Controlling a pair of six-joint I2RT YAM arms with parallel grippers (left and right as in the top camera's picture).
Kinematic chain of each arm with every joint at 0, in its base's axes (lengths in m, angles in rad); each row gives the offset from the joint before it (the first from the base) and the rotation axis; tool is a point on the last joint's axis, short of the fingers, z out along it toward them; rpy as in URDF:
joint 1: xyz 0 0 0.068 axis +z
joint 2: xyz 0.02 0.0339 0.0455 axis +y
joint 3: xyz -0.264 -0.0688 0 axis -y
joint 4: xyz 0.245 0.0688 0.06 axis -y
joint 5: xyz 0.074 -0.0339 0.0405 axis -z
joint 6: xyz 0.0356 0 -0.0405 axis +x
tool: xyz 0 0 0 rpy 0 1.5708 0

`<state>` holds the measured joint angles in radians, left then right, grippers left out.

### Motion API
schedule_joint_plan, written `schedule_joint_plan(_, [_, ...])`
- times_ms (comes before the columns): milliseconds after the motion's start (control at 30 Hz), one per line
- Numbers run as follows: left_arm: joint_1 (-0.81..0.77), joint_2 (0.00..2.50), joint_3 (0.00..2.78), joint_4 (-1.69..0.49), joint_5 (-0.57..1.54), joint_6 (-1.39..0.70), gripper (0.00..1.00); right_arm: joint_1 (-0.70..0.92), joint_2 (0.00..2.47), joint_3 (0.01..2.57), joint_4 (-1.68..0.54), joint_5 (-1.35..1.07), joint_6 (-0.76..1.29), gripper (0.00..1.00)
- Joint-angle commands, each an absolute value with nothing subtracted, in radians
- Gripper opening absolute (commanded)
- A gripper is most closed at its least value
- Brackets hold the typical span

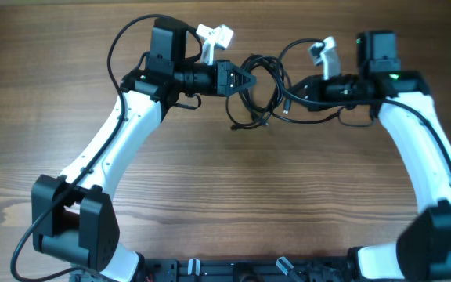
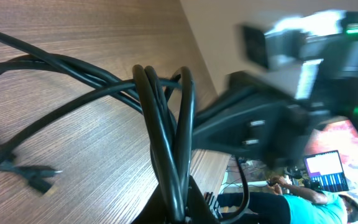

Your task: Untangle cables

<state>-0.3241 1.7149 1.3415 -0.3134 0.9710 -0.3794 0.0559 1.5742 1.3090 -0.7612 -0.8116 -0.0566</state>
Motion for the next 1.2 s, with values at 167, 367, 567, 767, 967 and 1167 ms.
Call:
schedule_joint_plan(167, [-0.323, 1.709, 1.346, -0.309, 1.006, -0.409, 0.04, 0.070, 1.450, 1.356, -0.736, -0.848, 0.019, 0.04])
schedule_joint_plan(367, [-0.323, 1.709, 1.346, -0.206, 1.085, -0.691, 0.04, 0.194, 1.478, 1.348, -0.609, -0.733, 0.168, 0.05])
schedule_joint_plan(567, [-0.322, 1.709, 1.346, 0.075, 1.179, -1.066, 0.04, 0.255, 1.510, 1.348, -0.590, -0.522, 0.318, 0.04])
schedule_joint_plan(767, [-0.323, 1.709, 1.346, 0.200, 1.242, -1.193, 0.04, 0.255, 1.547, 1.348, -0.515, -0.533, 0.396, 0.04])
schedule_joint_plan(967, [-0.323, 1.709, 1.346, 0.199, 1.243, -1.195, 0.04, 0.254, 1.552, 1.348, -0.405, -0.604, 0.455, 0.24])
schedule_joint_plan(1167, [-0.322, 1.709, 1.346, 0.200, 1.241, -1.194, 0.04, 0.252, 1.552, 1.348, -0.368, -0.599, 0.530, 0.57])
